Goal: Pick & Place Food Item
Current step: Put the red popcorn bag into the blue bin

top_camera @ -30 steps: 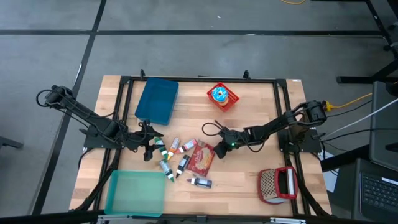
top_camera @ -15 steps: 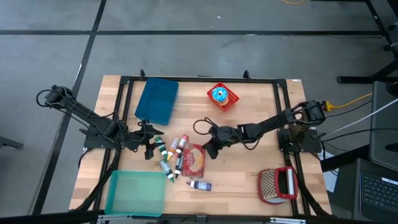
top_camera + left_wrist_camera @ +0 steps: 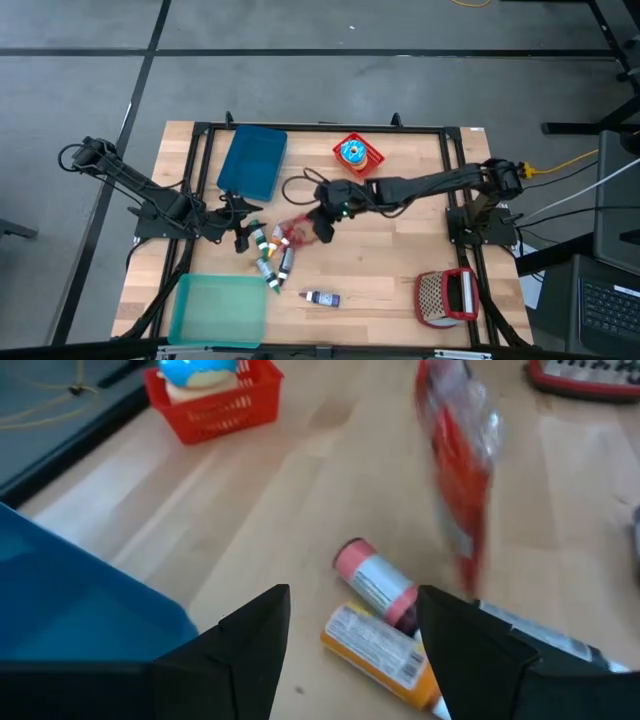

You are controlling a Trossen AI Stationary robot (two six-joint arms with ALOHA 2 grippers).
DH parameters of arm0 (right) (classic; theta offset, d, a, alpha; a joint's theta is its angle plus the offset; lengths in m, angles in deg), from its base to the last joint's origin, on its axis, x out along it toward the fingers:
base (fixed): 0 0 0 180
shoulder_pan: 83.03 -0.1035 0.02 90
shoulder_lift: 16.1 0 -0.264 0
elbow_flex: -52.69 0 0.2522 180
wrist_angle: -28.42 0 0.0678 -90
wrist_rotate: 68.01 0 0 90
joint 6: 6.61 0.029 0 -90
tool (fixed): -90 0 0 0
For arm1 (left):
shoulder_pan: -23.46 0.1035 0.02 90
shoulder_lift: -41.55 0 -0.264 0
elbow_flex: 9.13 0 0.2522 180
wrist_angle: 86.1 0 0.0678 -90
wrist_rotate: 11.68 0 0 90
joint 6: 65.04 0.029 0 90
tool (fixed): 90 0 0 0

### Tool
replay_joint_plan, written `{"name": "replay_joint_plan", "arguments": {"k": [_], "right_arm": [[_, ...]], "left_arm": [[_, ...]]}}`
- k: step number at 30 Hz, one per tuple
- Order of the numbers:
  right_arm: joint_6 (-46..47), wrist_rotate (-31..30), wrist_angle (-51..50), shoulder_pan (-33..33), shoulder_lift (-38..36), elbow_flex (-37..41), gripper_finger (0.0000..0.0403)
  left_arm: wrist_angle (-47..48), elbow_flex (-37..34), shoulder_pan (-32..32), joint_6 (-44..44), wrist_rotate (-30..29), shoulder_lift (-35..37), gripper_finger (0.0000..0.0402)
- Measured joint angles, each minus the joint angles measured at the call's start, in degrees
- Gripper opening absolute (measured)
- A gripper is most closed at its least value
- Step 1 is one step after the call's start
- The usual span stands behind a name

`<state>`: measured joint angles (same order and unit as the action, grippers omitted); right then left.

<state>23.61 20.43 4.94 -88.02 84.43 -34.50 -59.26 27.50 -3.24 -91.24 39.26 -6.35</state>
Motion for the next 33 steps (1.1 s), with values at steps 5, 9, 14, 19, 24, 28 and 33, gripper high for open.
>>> {"name": "replay_joint_plan", "arguments": {"k": [5, 9, 14, 19, 24, 28, 33], "right_arm": [[-5.7, -1.0, -6.0, 2.8, -0.1, -7.3, 0.0], [-8.4, 0.3, -7.0, 5.2, -0.1, -10.1, 0.0], [-9.7, 1.7, -7.1, 7.4, -0.1, -10.6, 0.0], [-10.2, 4.7, -4.0, 9.0, -0.1, -10.6, 0.0], [-10.3, 9.5, 0.9, 10.5, -0.1, -10.6, 0.0], [-10.8, 10.0, 1.6, 10.8, -0.1, -10.6, 0.0], [-11.3, 10.9, 3.4, 10.8, -0.1, -10.6, 0.0]], "left_arm": [[0.0, 0.0, 0.0, 1.9, -2.6, 0.9, 0.0221], [-0.1, 0.0, 0.0, 4.2, -3.6, 3.8, 0.0221], [0.1, 0.0, 0.3, 7.6, -5.0, 8.8, 0.0222], [2.0, 0.0, 2.8, 10.8, -4.9, 13.1, 0.0222], [3.4, 0.0, 6.5, 12.3, -2.5, 14.8, 0.0222], [3.0, 0.0, 9.4, 14.3, -0.8, 15.0, 0.0222], [-0.3, 0.0, 13.7, 17.5, 4.2, 15.0, 0.0222]]}}
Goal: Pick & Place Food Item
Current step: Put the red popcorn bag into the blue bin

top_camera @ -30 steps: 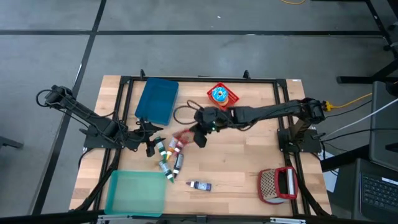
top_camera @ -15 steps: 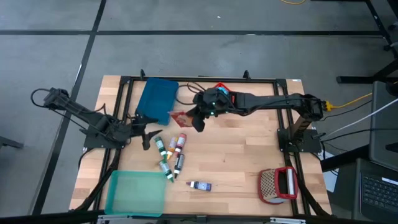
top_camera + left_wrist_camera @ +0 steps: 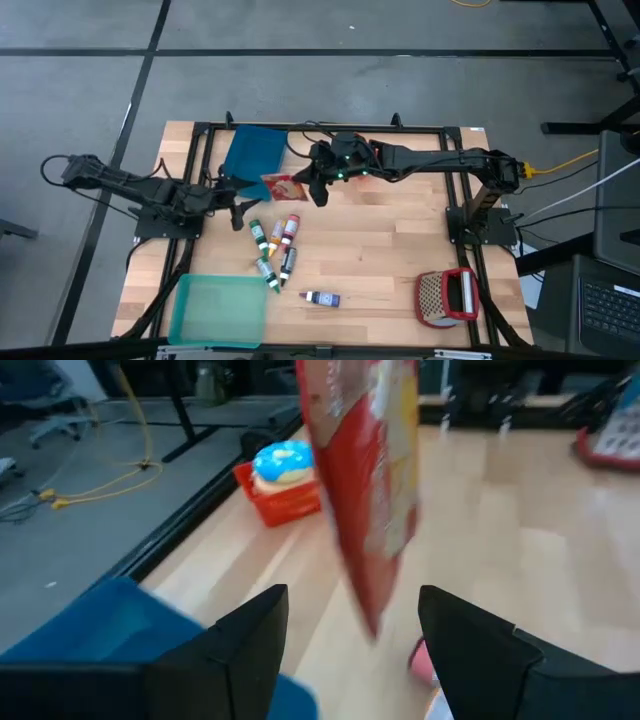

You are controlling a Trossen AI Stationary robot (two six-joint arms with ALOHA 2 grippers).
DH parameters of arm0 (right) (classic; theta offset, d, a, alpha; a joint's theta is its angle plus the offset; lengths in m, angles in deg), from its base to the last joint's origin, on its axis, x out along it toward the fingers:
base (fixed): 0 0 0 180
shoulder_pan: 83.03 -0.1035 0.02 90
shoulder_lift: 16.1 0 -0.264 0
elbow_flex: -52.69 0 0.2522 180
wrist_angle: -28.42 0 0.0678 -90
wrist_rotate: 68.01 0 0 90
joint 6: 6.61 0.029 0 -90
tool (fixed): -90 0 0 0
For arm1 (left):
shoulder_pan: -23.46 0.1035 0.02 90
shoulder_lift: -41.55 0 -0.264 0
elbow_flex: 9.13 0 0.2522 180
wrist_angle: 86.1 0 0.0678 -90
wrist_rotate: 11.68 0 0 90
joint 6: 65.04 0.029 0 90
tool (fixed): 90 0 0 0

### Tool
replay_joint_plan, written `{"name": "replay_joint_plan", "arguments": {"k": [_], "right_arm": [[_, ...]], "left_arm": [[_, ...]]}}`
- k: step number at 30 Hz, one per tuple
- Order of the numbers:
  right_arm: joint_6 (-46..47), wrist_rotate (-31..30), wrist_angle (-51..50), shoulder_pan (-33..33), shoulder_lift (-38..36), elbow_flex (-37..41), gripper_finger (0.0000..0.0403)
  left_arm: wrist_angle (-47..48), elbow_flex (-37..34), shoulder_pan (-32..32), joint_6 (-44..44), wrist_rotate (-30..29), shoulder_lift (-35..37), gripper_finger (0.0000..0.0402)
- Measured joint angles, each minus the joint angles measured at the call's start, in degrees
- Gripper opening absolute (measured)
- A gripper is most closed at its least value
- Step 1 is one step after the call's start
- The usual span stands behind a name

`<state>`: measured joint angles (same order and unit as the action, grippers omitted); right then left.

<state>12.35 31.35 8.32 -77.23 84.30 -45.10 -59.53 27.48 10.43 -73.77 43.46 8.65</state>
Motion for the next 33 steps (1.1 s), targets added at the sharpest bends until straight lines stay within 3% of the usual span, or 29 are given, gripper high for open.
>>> {"name": "replay_joint_plan", "arguments": {"k": [11, 16, 25, 29, 33], "right_arm": [[-0.4, 0.8, 3.4, 0.1, 0.0, 0.0, 0.0], [-0.4, 1.9, 4.5, 0.2, 0.0, 0.0, 0.0], [-0.1, 3.3, 6.4, 0.2, 0.0, 0.0, 0.0], [-0.2, 3.6, 6.4, 0.1, 0.0, 0.0, 0.0], [-2.1, 3.5, 7.2, 0.1, 0.0, 0.0, 0.0005]], "left_arm": [[-9.6, 0.0, 9.6, 5.1, 18.2, -0.1, 0.0222], [-10.4, 0.0, 13.7, 6.4, 21.3, -1.5, 0.0222], [-20.1, 0.0, 20.4, 8.5, 29.3, -6.6, 0.0215], [-20.2, 0.0, 22.3, 8.1, 29.6, -7.9, 0.0168], [-18.9, 0.0, 23.2, 8.4, 30.3, -8.3, 0.007]]}}
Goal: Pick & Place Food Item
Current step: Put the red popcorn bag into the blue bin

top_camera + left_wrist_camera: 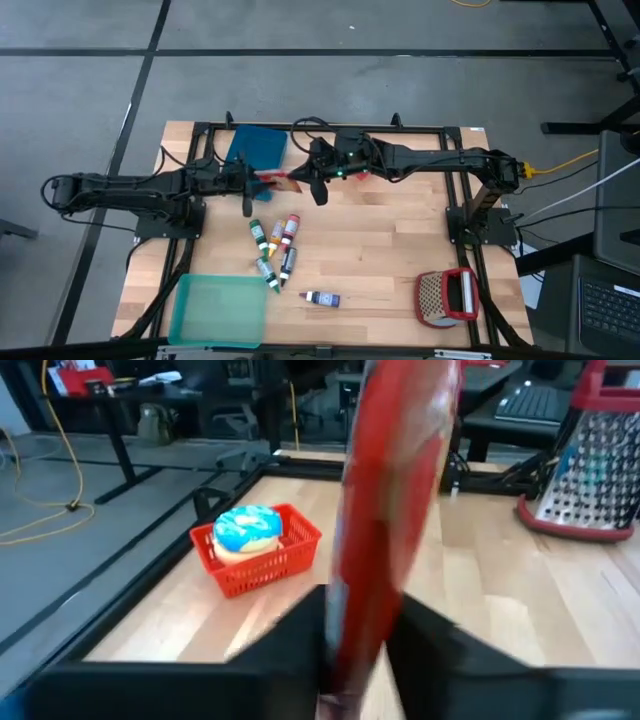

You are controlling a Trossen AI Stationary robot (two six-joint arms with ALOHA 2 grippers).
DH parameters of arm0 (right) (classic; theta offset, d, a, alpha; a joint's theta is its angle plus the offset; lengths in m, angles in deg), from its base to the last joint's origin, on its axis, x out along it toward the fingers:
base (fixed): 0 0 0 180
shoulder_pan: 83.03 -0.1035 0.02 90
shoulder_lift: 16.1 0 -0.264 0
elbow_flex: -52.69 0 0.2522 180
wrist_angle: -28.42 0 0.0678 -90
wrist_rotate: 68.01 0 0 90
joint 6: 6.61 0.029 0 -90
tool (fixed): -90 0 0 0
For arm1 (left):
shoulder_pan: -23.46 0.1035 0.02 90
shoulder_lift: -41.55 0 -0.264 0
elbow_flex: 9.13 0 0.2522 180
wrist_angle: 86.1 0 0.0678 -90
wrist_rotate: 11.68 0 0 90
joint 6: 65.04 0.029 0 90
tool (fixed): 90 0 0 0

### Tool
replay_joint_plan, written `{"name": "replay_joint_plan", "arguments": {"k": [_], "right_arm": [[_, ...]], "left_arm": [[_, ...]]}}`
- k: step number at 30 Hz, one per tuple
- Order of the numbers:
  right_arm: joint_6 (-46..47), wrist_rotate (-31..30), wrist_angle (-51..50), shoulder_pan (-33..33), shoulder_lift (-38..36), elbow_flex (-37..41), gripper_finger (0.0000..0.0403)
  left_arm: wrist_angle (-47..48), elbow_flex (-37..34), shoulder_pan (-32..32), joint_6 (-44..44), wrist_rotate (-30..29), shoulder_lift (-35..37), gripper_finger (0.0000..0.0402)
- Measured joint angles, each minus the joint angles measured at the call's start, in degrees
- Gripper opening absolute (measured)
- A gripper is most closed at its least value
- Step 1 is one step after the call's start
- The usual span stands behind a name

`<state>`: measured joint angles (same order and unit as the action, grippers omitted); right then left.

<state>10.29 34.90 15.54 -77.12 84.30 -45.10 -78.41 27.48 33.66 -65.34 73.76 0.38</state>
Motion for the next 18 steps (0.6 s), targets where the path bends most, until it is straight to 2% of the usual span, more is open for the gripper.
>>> {"name": "replay_joint_plan", "arguments": {"k": [2, 3, 8, 14, 18], "right_arm": [[-0.8, 0.0, 1.0, 0.0, 0.0, 0.0, 0.0019], [-0.9, 0.0, 1.6, 0.0, 0.0, 0.0, 0.0029], [-0.9, 0.9, 5.2, 0.0, 0.0, 0.0, 0.0082], [-1.0, 2.1, 6.3, 0.1, -0.2, -0.3, 0.0127], [-1.1, 2.2, 6.2, 0.2, -0.4, -2.6, 0.0144]], "left_arm": [[0.5, 0.0, 0.2, 0.2, 1.1, 0.1, 0.0025], [1.2, 0.0, 0.2, 0.2, 1.8, 0.1, 0.0018], [5.9, 0.0, 0.2, 0.1, 2.6, 0.6, 0.0016], [10.2, 0.1, 0.2, -0.6, 2.6, 2.8, 0.0014], [20.3, 4.0, 1.5, -2.5, 2.7, 6.0, 0.0014]]}}
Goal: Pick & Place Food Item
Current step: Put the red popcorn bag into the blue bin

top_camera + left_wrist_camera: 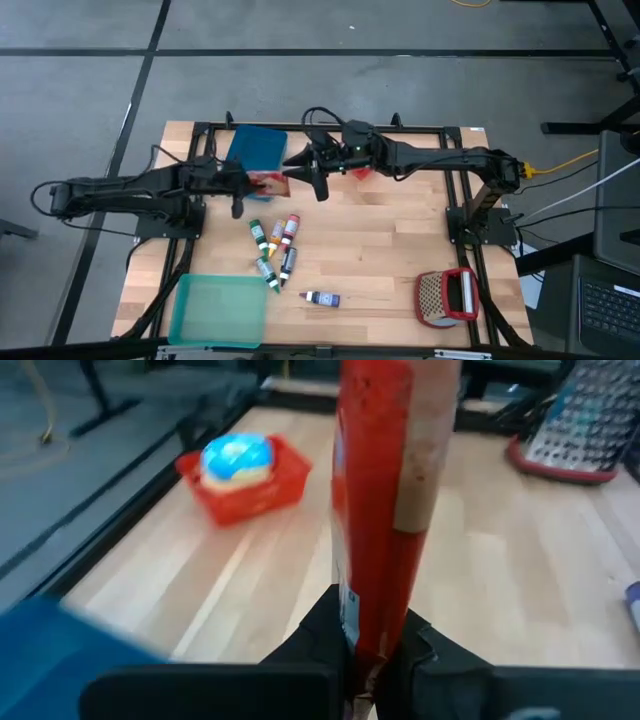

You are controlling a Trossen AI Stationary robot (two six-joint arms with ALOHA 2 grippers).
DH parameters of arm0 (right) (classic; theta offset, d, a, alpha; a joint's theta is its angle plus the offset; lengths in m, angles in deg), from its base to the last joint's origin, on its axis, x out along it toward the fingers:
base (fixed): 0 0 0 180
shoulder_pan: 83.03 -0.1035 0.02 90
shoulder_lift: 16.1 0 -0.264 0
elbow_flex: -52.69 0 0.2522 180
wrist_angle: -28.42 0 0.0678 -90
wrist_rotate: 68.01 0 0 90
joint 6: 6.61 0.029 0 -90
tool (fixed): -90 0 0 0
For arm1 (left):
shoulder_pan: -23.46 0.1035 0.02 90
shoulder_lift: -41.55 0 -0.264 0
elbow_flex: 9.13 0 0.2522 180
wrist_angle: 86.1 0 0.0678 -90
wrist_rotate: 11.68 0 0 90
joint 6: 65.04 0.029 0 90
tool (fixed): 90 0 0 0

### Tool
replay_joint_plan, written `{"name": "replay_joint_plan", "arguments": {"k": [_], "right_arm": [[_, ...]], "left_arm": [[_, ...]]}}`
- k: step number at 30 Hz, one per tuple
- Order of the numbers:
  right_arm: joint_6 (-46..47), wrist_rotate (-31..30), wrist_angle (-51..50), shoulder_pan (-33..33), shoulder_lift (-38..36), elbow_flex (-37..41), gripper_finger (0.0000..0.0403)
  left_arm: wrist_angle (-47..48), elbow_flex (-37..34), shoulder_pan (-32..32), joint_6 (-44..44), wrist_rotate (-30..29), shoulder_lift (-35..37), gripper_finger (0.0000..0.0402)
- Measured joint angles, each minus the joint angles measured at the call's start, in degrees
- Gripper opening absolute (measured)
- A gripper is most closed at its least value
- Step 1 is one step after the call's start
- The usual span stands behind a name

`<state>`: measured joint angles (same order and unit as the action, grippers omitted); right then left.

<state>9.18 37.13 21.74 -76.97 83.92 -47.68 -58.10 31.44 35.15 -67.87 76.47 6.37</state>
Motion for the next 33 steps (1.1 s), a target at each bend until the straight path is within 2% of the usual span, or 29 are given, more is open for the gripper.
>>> {"name": "replay_joint_plan", "arguments": {"k": [4, 6, 10, 13, 17, 22, 28, 33], "right_arm": [[-0.5, 1.0, -0.7, 0.0, 0.0, -1.8, 0.0148], [-1.2, 1.0, -0.6, -0.1, 0.0, -1.9, 0.0147], [-1.5, 1.0, -0.7, 0.0, 0.0, -1.9, 0.0144], [-1.5, 1.0, -0.7, 0.0, 0.0, -1.9, 0.0144], [-1.6, 1.1, -0.7, -0.1, 0.0, -1.9, 0.0143], [-2.1, 2.7, -1.4, -0.1, 0.0, -1.9, 0.0144], [-2.8, 2.8, -1.9, 0.0, 0.0, -1.9, 0.0141], [-3.0, 3.0, -2.0, -0.1, 0.0, -1.9, 0.0141]], "left_arm": [[14.4, 4.6, 3.1, 0.0, -3.4, 2.7, 0.0014], [17.7, 6.3, 5.8, -0.2, -3.2, 3.8, 0.0014], [20.8, 6.9, 13.3, -0.7, 4.7, 5.0, 0.0014], [20.8, 6.9, 19.9, 2.1, 9.0, 4.1, 0.0014], [20.4, 6.9, 29.3, 7.0, 14.5, 0.6, 0.0014], [18.2, 6.9, 38.9, 8.3, 25.3, -4.6, 0.0014], [18.6, 6.9, 45.4, 6.8, 27.7, -11.6, 0.0014], [18.2, 6.9, 48.2, 6.7, 34.6, -19.6, 0.0014]]}}
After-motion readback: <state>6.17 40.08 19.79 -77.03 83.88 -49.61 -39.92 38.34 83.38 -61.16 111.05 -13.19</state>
